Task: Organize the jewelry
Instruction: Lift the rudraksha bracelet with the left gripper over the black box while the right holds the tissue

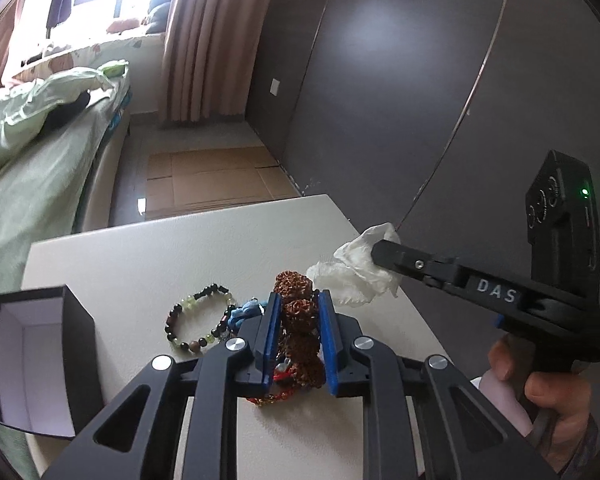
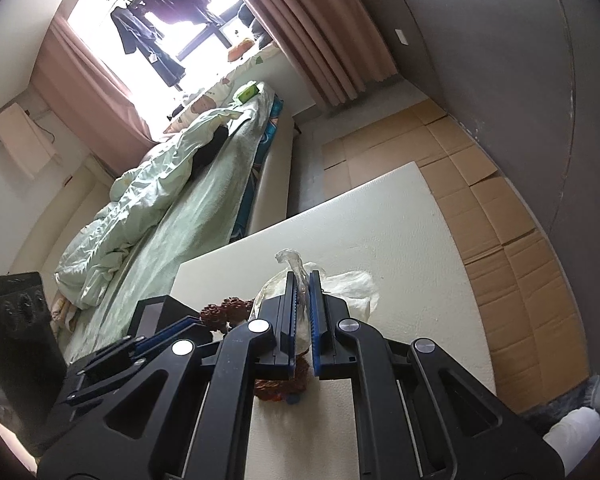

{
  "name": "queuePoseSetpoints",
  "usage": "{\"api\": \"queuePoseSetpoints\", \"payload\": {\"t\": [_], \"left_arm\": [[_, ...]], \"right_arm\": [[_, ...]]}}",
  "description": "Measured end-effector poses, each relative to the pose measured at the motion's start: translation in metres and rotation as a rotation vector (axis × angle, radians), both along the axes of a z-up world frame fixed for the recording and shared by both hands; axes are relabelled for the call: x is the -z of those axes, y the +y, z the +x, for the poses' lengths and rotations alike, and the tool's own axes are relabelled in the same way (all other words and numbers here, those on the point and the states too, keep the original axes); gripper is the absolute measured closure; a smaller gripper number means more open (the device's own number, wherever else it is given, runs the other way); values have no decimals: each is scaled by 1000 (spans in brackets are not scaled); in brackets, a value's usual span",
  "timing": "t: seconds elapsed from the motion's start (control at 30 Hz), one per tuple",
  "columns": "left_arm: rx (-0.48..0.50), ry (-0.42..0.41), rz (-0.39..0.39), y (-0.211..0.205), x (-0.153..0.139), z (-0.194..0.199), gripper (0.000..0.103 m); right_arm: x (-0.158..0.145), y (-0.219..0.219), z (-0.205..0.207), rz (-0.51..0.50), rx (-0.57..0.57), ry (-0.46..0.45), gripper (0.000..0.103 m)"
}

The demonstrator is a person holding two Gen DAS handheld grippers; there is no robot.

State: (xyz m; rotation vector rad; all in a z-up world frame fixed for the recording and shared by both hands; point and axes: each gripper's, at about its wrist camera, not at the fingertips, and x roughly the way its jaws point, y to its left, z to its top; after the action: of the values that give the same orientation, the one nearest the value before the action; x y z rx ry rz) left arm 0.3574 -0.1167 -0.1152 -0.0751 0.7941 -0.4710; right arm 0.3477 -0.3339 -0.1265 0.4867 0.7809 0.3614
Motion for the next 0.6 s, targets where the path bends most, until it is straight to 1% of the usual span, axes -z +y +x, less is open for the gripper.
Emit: {"api": "queuePoseSetpoints", "payload": {"t": [0.17, 0.3, 0.47, 0.6], "left_arm": [[-14, -16, -19, 0, -16, -4, 86], [-4, -61, -12, 2, -39, -13, 86], [-26, -116, 3, 13, -68, -22, 86], [-68, -143, 12, 33, -85, -26, 86]], "right_arm": [[-2, -4, -2, 17, 4, -7, 96], [-4, -4, -5, 20, 2, -17, 96], [-9, -2, -10, 44, -14, -45, 96], [-17, 13, -14, 57, -51, -77, 96]]}}
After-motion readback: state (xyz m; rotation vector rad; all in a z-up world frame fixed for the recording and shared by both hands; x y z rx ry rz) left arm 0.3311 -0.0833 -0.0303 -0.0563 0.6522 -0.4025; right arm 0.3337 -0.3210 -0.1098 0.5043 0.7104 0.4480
